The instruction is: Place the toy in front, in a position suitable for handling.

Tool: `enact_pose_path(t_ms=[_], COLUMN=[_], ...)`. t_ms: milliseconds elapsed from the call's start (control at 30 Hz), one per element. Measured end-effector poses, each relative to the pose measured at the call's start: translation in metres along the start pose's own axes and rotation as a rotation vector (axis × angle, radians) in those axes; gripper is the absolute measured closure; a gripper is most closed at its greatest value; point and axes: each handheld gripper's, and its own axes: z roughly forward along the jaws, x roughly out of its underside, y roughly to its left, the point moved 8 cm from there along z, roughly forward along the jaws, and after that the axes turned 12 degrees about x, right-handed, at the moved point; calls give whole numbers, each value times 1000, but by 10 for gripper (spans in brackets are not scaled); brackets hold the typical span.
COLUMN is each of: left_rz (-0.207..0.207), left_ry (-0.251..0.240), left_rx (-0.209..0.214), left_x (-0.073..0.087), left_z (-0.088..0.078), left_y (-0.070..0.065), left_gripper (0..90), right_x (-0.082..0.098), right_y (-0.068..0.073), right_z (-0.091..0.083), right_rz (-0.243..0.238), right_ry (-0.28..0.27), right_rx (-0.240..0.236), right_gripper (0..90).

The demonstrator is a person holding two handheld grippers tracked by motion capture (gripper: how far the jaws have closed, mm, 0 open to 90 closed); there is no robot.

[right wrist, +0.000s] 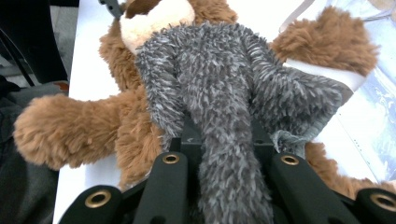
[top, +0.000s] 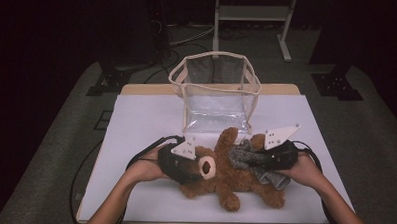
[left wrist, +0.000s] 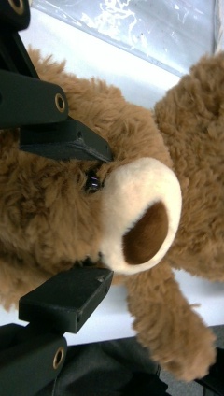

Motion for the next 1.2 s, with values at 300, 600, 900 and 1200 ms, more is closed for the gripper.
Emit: enact_pose_path(t_ms=[300, 600, 900, 1200], left_rz=[17, 44, 30, -6], left_ry=[-53, -71, -99, -129], left_rx=[-73, -92, -114, -99], left_x=[4, 5, 0, 2], left_z=[8, 12, 14, 10], left_y=[11, 15, 19, 20], left_gripper=[217, 125, 135, 251], right_x=[17, 48, 21, 34], right_y=[0, 9, 12, 11], right_z=[-8, -28, -24, -30], right_rz=[122, 162, 113, 162], right_ry=[-96, -56, -79, -93], right_rx=[-25, 31, 20, 29], right_gripper=[734, 731, 730, 723])
